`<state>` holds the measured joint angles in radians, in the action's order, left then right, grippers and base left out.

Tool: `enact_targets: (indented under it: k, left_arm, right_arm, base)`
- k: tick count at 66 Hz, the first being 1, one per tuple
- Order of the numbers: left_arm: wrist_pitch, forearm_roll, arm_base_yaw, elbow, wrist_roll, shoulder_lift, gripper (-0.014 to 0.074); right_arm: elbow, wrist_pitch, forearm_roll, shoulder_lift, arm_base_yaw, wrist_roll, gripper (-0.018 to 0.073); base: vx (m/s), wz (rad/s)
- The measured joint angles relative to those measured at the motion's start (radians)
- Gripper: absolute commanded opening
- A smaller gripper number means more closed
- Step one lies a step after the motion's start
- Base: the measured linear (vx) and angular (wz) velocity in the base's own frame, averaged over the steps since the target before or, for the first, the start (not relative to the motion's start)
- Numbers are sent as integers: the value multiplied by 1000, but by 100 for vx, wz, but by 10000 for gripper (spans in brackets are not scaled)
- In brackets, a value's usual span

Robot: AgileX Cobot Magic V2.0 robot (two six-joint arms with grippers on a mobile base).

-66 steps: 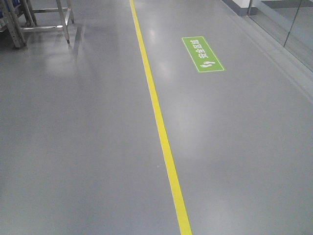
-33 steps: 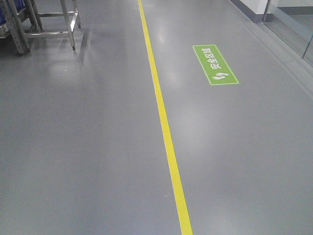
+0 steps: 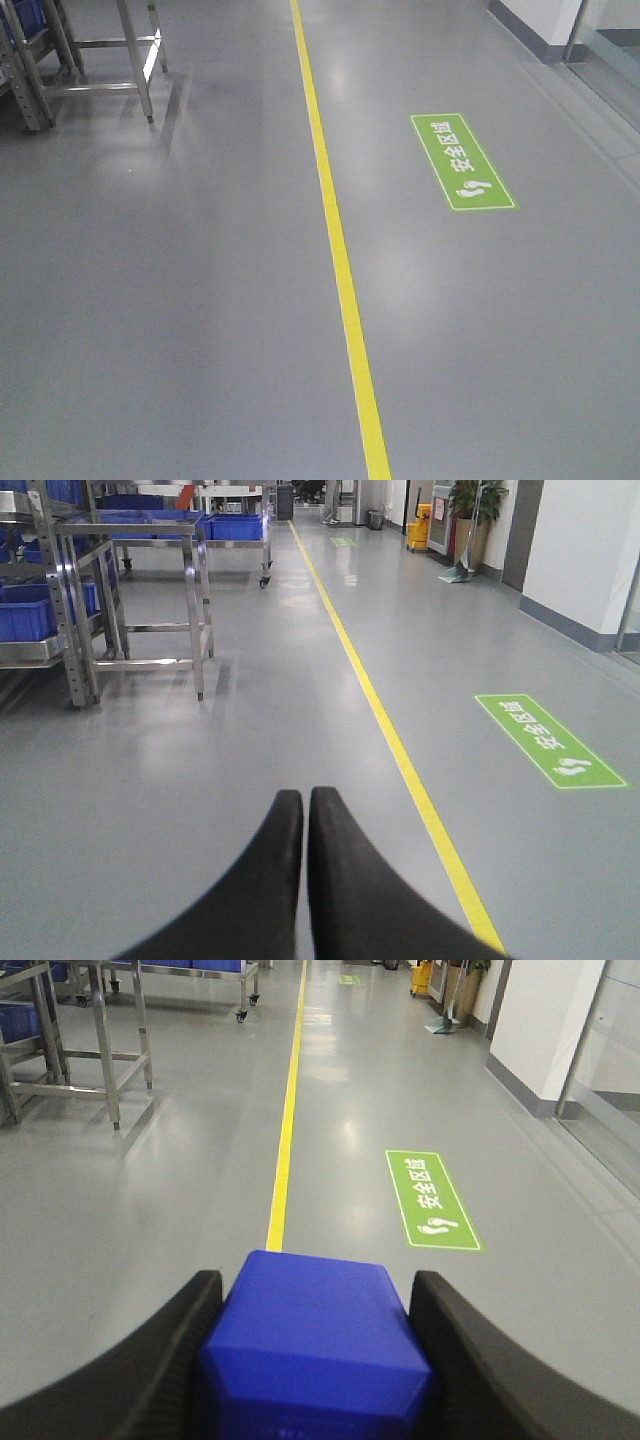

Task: Pour parts from conveyor to right shelf
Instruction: 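Drive the base along the yellow-lined aisle carrying the block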

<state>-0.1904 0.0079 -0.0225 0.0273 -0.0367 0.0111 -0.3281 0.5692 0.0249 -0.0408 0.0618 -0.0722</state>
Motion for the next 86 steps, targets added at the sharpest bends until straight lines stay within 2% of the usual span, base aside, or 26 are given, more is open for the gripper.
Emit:
enact_targets:
  k: [86]
  left_arm:
    - [0, 0, 0, 0, 0, 0, -6]
  right_arm:
    - [0, 1, 0, 0, 0, 0, -2]
  base:
    - [67, 4]
